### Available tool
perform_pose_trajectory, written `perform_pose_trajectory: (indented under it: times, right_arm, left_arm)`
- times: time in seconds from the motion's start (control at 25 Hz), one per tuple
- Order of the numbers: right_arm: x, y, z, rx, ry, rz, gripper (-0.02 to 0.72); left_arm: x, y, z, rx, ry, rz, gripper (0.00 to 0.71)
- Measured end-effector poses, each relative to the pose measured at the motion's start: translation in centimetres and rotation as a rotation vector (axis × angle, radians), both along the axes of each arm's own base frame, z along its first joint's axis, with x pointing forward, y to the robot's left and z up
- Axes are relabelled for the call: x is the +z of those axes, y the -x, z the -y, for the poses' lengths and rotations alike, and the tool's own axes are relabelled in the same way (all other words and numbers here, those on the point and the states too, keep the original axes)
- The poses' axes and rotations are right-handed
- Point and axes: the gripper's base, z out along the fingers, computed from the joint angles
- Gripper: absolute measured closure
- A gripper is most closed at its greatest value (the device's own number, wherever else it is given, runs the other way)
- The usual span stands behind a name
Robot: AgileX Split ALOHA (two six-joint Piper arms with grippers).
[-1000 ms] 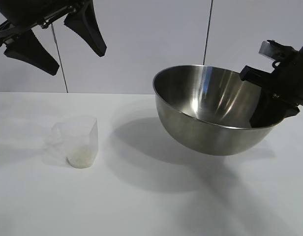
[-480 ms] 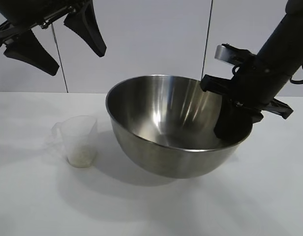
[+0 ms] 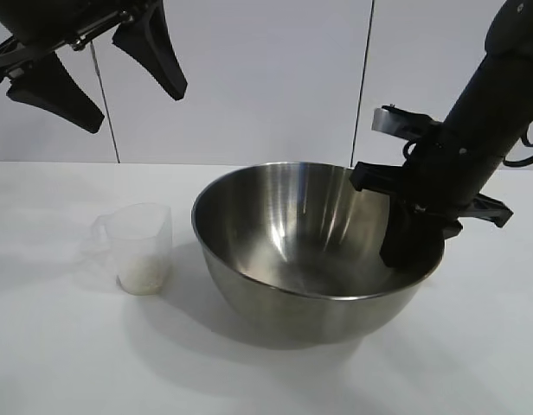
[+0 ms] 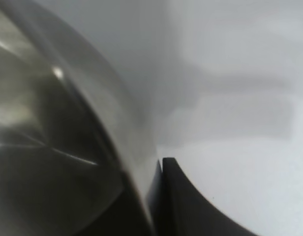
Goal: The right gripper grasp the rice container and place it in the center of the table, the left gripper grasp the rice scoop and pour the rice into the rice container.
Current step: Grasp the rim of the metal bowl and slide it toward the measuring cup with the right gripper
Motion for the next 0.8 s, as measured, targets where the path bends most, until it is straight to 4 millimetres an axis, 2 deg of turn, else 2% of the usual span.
perform_pose_trajectory:
  times: [0.24,0.44,0.8]
  right_arm:
    - [-0.2,-0.1,-0.8,0.005,-0.001,0.024,0.693]
    - [-1.5,0.2,-2.2,0.033,0.011,-0.01,0.693]
    - [-1.7,0.1,-2.1,0.034,0.039,0.004,0.693]
  left_arm:
    - [0.0,0.0,0.0,0.0,0.0,0.0,0.053]
    - [0.0,0.0,0.0,0.0,0.0,-0.001,0.053]
    - [0.0,0.0,0.0,-0.002,-0.001,-0.003,0.053]
